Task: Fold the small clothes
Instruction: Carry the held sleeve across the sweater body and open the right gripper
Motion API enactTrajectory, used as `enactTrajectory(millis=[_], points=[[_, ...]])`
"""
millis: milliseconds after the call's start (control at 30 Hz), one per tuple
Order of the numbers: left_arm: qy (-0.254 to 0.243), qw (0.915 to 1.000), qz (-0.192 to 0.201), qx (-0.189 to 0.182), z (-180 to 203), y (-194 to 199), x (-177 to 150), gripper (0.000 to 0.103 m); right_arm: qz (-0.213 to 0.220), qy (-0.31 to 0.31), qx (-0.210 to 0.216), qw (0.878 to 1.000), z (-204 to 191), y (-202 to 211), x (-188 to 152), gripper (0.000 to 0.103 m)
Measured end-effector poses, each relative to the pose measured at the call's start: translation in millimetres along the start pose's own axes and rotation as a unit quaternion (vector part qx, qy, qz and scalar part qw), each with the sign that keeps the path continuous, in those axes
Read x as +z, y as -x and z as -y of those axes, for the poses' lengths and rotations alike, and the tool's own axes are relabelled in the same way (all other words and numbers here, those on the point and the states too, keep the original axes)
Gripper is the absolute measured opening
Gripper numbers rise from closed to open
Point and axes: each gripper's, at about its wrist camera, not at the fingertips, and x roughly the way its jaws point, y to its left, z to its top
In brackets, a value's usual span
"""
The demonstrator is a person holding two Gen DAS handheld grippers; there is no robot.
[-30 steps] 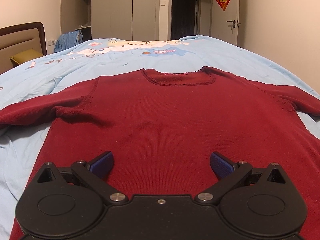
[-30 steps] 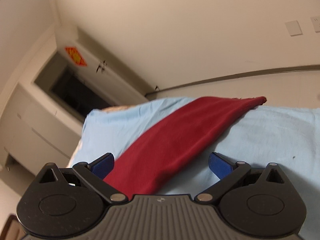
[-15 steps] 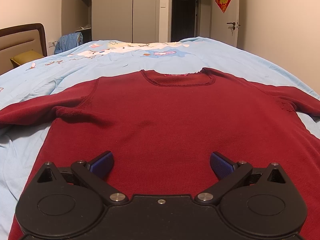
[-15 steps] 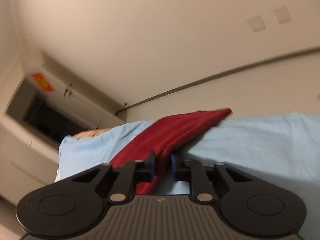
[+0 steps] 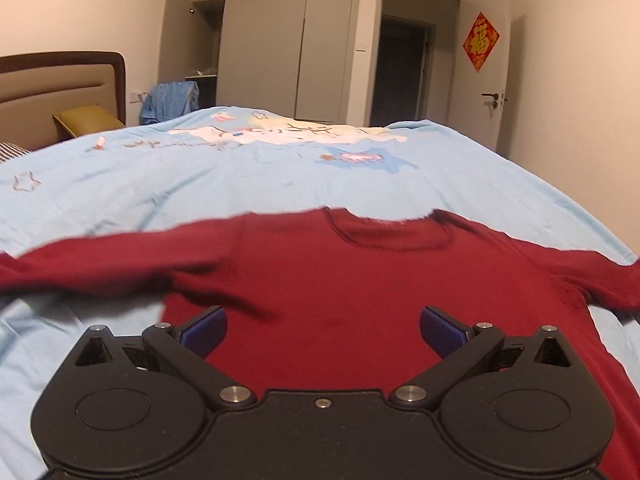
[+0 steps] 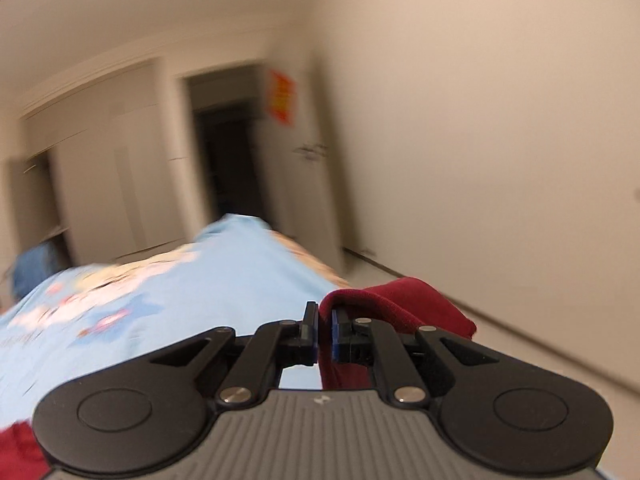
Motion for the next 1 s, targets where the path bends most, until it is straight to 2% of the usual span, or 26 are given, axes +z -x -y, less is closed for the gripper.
enactTrajectory(millis=[100,200,300,367,433,533,600,667,700,733,767,833,900,967,1000], points=[[0.008,0.9999,0.003,0.010,-14,7,10,0.102,0.020,0.057,0.063,0.996,-62,8,5,0.007],[0.022,0.9993,0.005,0.028,-31,15,15,0.102,0.042,0.120,0.125,0.984,-128,20,-2,0.007],[0.042,0.9982,0.011,0.043,-49,23,18,0.102,0.052,0.198,0.179,0.962,-198,44,-22,0.007],[0.057,0.9970,0.015,0.050,-63,29,19,0.102,0.051,0.271,0.210,0.938,-244,61,-48,0.007],[0.071,0.9956,0.018,0.059,-75,34,19,0.102,0.044,0.362,0.234,0.901,-284,71,-81,0.007],[0.083,0.9937,0.016,0.073,-91,37,16,0.102,0.033,0.503,0.260,0.823,-338,93,-141,0.007],[0.088,0.9927,0.010,0.081,-100,37,12,0.102,0.036,0.585,0.265,0.766,-357,101,-182,0.007],[0.092,0.9919,0.006,0.087,-106,38,8,0.102,0.043,0.649,0.261,0.714,-364,114,-218,0.007],[0.093,0.9917,0.003,0.089,-109,38,5,0.102,0.042,0.673,0.258,0.692,-366,114,-229,0.007],[0.093,0.9915,0.001,0.090,-112,37,4,0.102,0.042,0.691,0.255,0.675,-369,123,-240,0.007],[0.094,0.9913,0.000,0.091,-114,37,2,0.102,0.047,0.698,0.254,0.668,-362,128,-248,0.007],[0.099,0.9909,-0.004,0.090,-115,35,-1,0.102,0.047,0.696,0.258,0.668,-362,128,-246,0.007],[0.104,0.9912,-0.005,0.081,-115,34,-2,0.102,0.028,0.674,0.277,0.684,-363,132,-238,0.015],[0.105,0.9924,0.001,0.064,-112,34,-2,0.102,0.008,0.646,0.299,0.703,-356,135,-226,0.038],[0.103,0.9932,0.005,0.054,-109,33,-1,0.102,0.000,0.630,0.308,0.713,-346,138,-217,0.042]])
